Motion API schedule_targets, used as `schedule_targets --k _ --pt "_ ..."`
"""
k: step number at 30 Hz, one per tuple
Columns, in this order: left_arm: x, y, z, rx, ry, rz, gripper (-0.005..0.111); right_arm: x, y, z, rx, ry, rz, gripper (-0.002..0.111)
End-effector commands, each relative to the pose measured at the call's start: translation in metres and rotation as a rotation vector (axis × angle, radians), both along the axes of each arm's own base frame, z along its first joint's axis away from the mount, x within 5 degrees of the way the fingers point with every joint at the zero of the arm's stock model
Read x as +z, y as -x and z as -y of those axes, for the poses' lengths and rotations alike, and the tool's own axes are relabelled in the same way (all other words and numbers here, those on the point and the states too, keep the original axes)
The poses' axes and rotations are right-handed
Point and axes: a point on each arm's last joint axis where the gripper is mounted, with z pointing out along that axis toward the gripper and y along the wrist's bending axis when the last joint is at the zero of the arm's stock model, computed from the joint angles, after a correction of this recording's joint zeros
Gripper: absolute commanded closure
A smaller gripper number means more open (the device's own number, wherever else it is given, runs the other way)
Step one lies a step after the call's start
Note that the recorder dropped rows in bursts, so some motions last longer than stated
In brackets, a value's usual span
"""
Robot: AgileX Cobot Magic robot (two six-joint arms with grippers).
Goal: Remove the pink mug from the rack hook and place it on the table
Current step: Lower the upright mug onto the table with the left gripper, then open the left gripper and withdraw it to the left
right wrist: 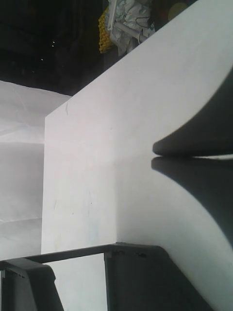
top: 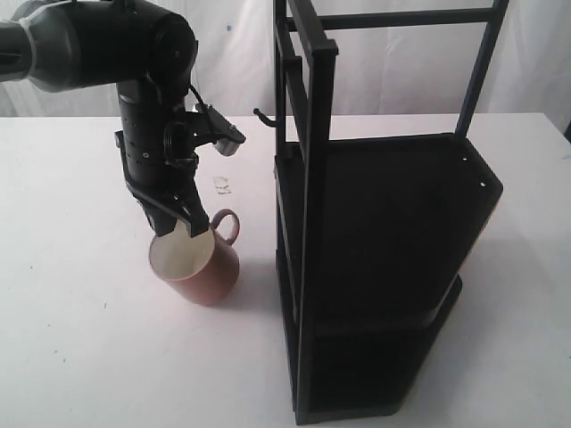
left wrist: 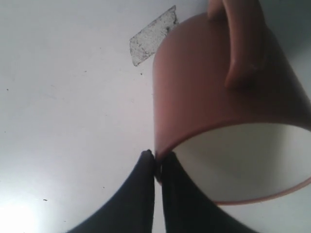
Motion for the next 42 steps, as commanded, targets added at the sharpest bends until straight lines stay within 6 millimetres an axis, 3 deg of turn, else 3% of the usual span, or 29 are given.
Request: schedule_targets --k 1,6,11,14,18,21,26,29,34,42 --pt "-0.002 0.004 -0.002 0.025 -0.01 -0.05 0.081 0.0 0.0 0.0 -0.004 0.0 0.01 0.108" --pt "-0.002 0.003 -0.002 0.039 -0.007 -0.045 0.059 0.0 0.0 0.0 -0.004 0.0 0.01 0.108" --pt "0.006 0.004 -0.008 0.043 -0.061 -0.013 0.055 0.0 0.0 0.0 -0.004 0.0 0.01 0.108" --pt "0.024 0.007 -0.019 0.113 -0.126 0.064 0.055 0.0 0.0 0.0 -0.004 0.0 0.01 0.108" --pt "0.063 0.016 -0.033 0.201 -0.14 0.222 0.055 0.0 0.0 0.0 -0.004 0.0 0.01 0.108" --pt "0.096 0.032 -0.038 0.222 -0.058 0.321 0.063 0.0 0.0 0.0 -0.004 0.0 0.01 0.108" --pt "0.133 0.066 -0.054 0.256 0.017 0.427 0.106 0.0 0.0 0.0 -0.004 0.0 0.01 0.108" --pt "0.145 0.092 -0.067 0.306 0.044 0.451 0.106 0.0 0.0 0.0 -0.004 0.0 0.01 0.108" --pt "0.138 0.138 -0.082 0.33 0.138 0.455 0.106 0.0 0.0 0.0 -0.004 0.0 0.01 0.108" --pt "0.084 0.208 -0.103 0.285 0.317 0.52 0.106 0.0 0.0 0.0 -0.009 -0.042 0.015 0.108"
